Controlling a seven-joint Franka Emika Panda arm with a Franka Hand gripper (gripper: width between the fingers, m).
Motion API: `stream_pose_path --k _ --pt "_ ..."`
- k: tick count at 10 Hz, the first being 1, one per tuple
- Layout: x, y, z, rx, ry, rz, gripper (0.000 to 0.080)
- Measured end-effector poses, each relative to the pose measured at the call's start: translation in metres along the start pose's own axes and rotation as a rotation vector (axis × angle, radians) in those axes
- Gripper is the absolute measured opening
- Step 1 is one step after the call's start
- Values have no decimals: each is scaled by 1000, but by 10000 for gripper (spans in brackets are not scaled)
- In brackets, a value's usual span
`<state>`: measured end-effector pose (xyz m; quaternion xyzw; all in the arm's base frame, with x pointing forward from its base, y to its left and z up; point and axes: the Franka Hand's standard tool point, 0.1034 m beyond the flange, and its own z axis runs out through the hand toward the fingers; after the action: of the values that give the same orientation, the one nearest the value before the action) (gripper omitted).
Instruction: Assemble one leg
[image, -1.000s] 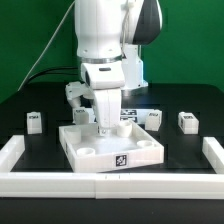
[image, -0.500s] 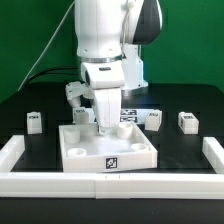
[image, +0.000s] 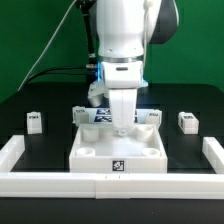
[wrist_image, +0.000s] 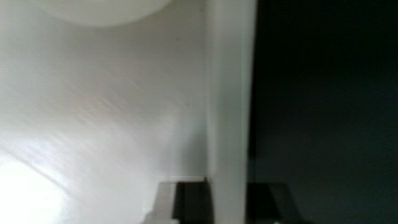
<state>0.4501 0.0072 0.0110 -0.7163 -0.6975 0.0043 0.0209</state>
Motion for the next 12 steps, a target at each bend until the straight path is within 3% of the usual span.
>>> stream_pose_path --k 4,6,10,11,12 --pt "45 34 1 -36 14 -33 62" --pt "59 42 1 -36 13 -54 62" --pt "61 41 2 -14 8 -64 62" --pt "61 41 2 -14 8 -63 152" --pt "60 41 2 -14 8 -63 300"
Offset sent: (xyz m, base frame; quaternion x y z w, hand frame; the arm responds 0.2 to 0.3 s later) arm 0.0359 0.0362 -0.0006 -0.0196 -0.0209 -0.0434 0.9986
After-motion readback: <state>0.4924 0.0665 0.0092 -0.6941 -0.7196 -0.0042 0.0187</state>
